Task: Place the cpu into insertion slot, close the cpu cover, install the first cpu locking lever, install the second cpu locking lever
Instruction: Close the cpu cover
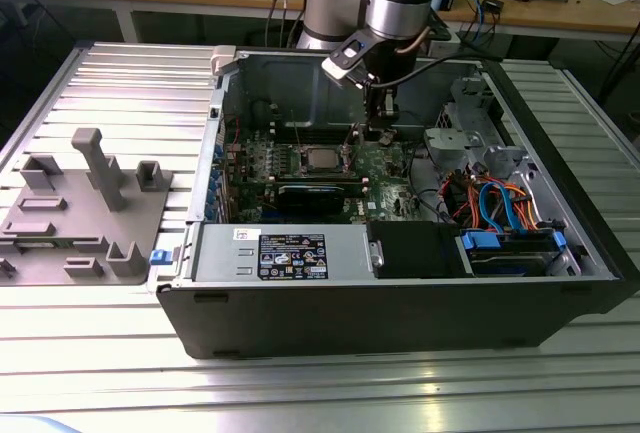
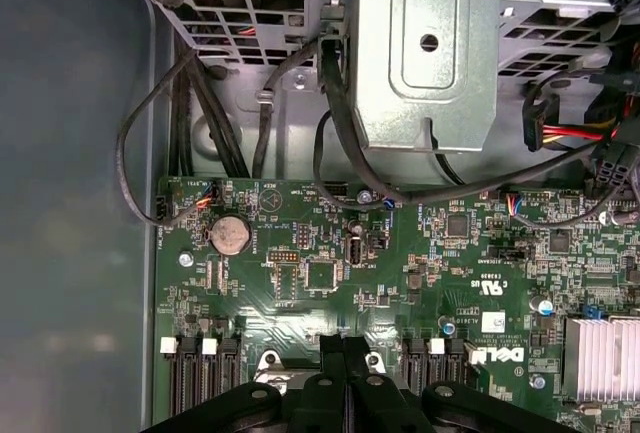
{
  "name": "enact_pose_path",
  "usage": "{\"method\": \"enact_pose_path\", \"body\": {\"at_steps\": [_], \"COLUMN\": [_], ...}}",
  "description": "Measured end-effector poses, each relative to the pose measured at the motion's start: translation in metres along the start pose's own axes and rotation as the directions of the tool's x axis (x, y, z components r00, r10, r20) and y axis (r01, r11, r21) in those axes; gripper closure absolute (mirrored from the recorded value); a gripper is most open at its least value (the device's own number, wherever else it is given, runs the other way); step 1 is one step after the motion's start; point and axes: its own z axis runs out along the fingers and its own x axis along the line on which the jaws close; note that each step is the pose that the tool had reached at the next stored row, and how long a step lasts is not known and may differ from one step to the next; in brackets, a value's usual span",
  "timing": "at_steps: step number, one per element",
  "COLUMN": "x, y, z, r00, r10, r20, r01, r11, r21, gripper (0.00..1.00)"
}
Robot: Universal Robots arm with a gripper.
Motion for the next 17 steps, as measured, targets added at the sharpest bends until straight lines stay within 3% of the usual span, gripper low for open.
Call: {"method": "enact_pose_path", "body": {"at_steps": [14,17], "x": [0.0002,0.0004], "y": [-0.0063,-0.0121], "z": [0.0000,0.0000], "r00": [1.0000,1.0000], "r10": [0.000,0.000], "r20": [0.0000,0.0000], "r01": [0.000,0.000], "r11": [1.0000,1.0000], "r21": [0.0000,0.0000], "gripper": [0.89,0.89]}}
